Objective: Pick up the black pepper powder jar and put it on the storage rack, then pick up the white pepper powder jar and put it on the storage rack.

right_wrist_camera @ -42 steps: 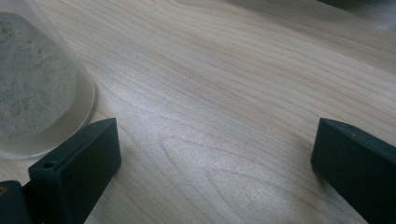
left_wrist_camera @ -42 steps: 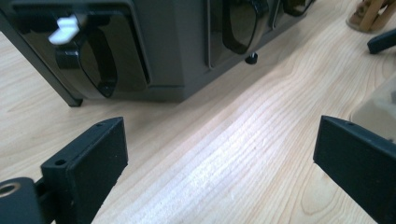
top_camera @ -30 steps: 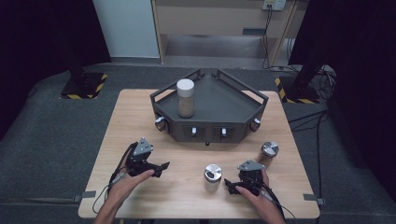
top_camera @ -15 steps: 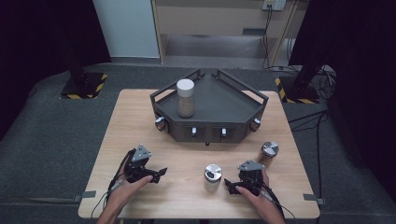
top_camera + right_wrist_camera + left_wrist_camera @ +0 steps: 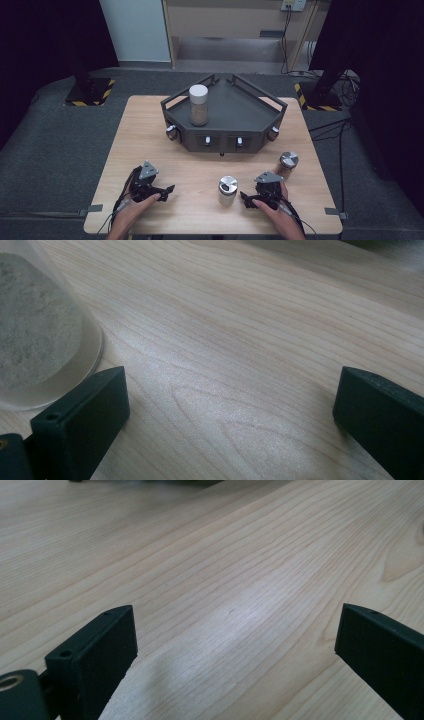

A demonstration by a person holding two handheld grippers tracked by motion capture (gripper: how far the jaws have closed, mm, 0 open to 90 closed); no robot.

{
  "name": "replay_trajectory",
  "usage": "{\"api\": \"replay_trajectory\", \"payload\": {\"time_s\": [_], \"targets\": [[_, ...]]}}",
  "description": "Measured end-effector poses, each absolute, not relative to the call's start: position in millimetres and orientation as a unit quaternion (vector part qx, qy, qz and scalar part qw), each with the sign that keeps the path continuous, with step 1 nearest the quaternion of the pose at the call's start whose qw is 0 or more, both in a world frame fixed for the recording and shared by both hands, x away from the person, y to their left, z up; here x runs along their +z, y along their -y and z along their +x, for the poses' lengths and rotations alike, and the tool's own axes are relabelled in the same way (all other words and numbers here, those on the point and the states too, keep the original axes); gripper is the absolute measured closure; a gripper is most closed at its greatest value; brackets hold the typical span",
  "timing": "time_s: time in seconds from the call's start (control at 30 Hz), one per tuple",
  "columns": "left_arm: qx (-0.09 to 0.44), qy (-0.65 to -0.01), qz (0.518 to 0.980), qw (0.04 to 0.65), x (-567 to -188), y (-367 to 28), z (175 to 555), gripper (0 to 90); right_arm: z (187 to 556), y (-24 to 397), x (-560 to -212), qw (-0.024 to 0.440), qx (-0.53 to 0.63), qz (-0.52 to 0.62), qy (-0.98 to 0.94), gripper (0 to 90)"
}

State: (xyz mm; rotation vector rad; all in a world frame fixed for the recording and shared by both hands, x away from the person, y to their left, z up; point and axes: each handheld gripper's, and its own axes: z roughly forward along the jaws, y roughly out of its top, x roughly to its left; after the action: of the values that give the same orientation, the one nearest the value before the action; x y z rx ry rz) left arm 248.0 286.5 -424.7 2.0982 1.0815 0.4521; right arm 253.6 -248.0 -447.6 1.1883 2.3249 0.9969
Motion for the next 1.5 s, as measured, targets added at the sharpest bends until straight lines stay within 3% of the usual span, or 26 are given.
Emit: {"api": "replay_trajectory", "payload": {"time_s": [0.3,1.5], "targets": [[0.192,-0.432,0.819,0.324,-433,-284,251,2.3,254,248,-448,0.173,0.351,0.419,-0.819,1.5],[0.182,-0.443,0.812,0.334,-443,-294,271,0.0,244,245,-441,0.167,0.355,0.412,-0.822,2.6]]}}
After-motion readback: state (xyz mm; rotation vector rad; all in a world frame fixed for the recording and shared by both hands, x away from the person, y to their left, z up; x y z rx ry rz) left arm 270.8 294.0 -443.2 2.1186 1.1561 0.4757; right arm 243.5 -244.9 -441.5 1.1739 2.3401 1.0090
